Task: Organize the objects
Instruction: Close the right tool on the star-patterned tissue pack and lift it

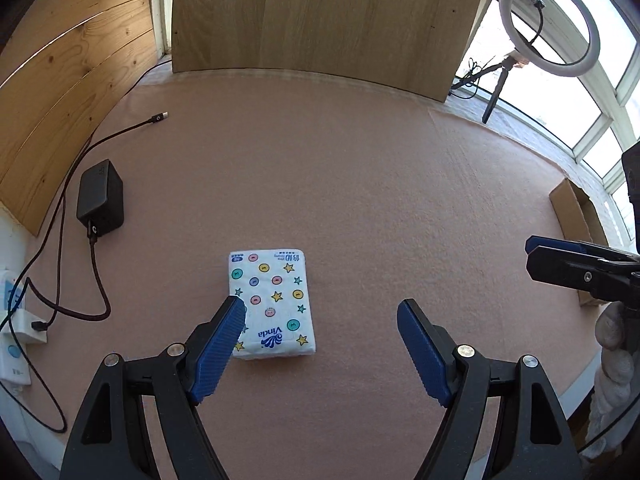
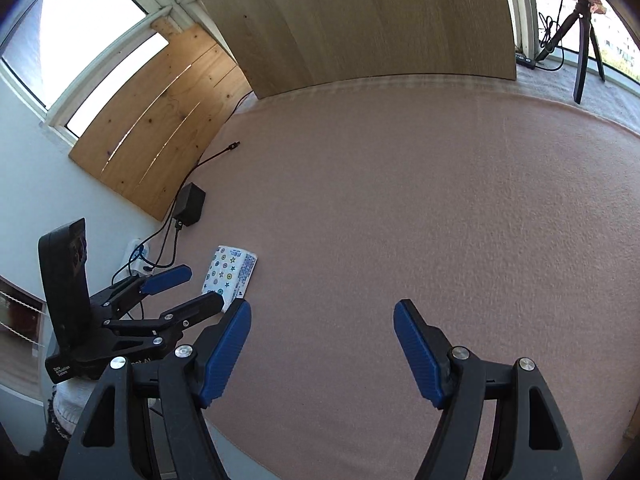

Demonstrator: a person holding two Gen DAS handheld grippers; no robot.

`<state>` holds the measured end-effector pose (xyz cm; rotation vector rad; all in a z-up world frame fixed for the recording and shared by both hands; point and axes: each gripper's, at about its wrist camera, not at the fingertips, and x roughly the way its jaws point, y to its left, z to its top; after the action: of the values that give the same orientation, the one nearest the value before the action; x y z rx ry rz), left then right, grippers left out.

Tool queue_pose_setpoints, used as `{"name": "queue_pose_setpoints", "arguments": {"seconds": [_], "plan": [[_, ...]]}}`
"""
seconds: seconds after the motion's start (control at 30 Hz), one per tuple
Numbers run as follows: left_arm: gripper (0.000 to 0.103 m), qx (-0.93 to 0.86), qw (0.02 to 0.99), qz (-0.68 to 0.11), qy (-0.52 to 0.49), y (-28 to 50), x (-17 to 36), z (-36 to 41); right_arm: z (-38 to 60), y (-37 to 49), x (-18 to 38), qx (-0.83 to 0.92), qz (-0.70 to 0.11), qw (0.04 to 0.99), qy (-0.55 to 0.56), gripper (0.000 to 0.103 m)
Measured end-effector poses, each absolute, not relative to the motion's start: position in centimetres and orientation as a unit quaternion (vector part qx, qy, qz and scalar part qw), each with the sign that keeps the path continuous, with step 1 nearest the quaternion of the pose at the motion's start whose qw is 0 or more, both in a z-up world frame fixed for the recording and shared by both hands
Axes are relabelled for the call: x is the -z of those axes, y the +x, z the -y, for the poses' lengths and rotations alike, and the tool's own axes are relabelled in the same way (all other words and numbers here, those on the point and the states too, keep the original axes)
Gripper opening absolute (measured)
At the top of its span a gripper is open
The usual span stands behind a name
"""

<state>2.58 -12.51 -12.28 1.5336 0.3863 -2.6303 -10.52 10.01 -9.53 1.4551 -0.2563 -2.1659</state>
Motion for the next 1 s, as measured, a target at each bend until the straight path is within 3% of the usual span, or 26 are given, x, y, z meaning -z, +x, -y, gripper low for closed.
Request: {"name": "queue_pose_setpoints", "arguments": {"seconds": [0.23,0.5,0.63,0.77,1.0], "plan": [[0.081,0.847,0.033,-0.149,0.509,3.7,14.4,15.5,-5.3,-12.2,11.6,0.768,0.1,0.285,0.565,0.07],[0.081,0.837,0.006,-0.169,0.521,3.7,16.4,16.6,-0.7,-13.0,14.2,0.743,0.101,0.304,0.588,0.052],[0.075,0.835,-0.007,-0.177,0.521,3.6,16.9,16.7,1.0,-13.4,15.2,0.729,0.104,0.311,0.601,0.047],[0.062,0.833,-0.013,-0.186,0.521,3.4,17.3,16.9,2.3,-13.6,15.9,0.719,0.099,0.317,0.611,0.04],[0.056,0.83,-0.02,-0.195,0.522,3.5,17.7,17.1,3.9,-14.2,17.5,0.699,0.104,0.321,0.631,0.029]]}}
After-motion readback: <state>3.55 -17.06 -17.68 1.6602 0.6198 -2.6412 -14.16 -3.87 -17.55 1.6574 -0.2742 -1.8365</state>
